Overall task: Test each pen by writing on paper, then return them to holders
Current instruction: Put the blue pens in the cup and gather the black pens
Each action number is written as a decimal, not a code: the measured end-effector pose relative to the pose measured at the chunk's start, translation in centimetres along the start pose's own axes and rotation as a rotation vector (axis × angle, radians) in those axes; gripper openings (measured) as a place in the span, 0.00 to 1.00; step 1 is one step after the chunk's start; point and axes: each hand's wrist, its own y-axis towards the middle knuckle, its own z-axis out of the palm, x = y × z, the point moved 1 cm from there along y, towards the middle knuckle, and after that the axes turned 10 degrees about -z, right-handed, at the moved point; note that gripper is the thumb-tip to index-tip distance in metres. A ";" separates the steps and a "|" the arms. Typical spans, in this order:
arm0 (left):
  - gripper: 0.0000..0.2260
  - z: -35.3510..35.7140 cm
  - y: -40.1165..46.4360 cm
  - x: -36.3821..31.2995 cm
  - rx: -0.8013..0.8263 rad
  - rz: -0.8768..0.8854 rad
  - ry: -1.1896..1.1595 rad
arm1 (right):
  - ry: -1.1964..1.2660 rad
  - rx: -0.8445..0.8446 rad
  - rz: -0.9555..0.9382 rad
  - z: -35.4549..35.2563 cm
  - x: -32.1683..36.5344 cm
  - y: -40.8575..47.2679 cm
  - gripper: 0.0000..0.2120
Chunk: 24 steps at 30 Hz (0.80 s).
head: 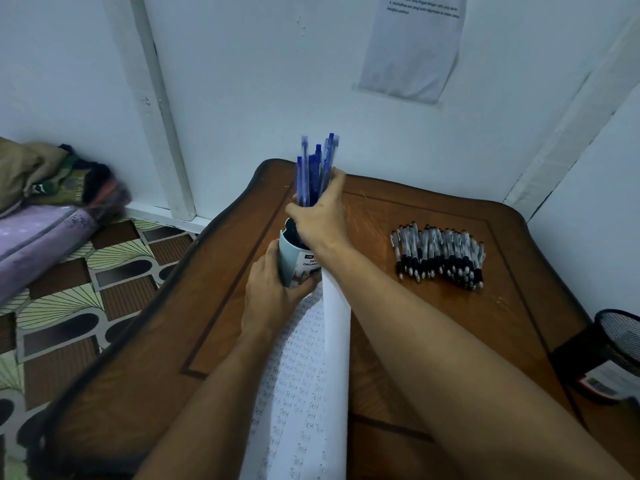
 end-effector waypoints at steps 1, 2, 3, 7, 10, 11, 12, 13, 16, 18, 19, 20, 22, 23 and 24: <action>0.42 0.0 0.1 0.1 0.006 -0.005 -0.011 | 0.007 0.014 -0.001 -0.2 0.0 0.0 0.32; 0.42 0.0 0.2 0.3 0.008 -0.009 -0.018 | 0.011 0.029 -0.001 -0.4 0.0 -0.1 0.33; 0.42 0.0 0.2 0.5 0.009 -0.014 -0.019 | 0.014 0.043 0.000 -0.6 0.0 -0.2 0.33; 0.43 0.1 0.2 0.7 0.012 -0.024 -0.014 | 0.012 0.126 0.001 -1.3 -0.2 -0.1 0.30; 0.44 0.2 0.1 0.6 0.005 -0.010 -0.003 | 0.029 0.146 0.022 -1.5 -0.1 0.0 0.28; 0.44 0.2 0.1 0.5 0.004 -0.006 -0.001 | 0.032 0.147 0.029 -1.6 -0.1 0.0 0.26; 0.44 0.2 0.1 0.5 0.004 -0.004 0.002 | 0.034 0.148 0.037 -1.6 -0.1 0.0 0.25; 0.44 0.1 0.1 0.4 0.004 -0.003 0.005 | 0.041 0.147 0.045 -1.6 -0.1 0.1 0.25; 0.44 0.1 0.1 0.4 -0.002 0.000 0.014 | 0.070 0.152 0.054 -1.7 -0.2 0.0 0.24; 0.45 0.1 0.1 0.4 -0.003 0.000 0.022 | 0.062 0.166 0.043 -1.8 -0.2 0.0 0.22; 0.45 0.2 0.1 0.4 -0.001 0.000 0.022 | 0.054 0.167 0.039 -1.8 -0.2 0.0 0.22; 0.45 0.1 0.1 0.5 0.000 -0.002 0.021 | 0.052 0.164 0.040 -1.9 -0.2 0.0 0.21; 0.45 0.1 0.1 0.4 -0.002 -0.010 0.020 | 0.057 0.160 0.054 -2.0 -0.3 0.0 0.22; 0.46 0.2 0.1 0.4 -0.003 -0.013 0.021 | 0.051 0.163 0.059 -2.0 -0.3 0.1 0.23; 0.46 0.2 0.1 0.5 -0.002 -0.017 0.020 | 0.036 0.171 0.059 -2.1 -0.2 0.0 0.23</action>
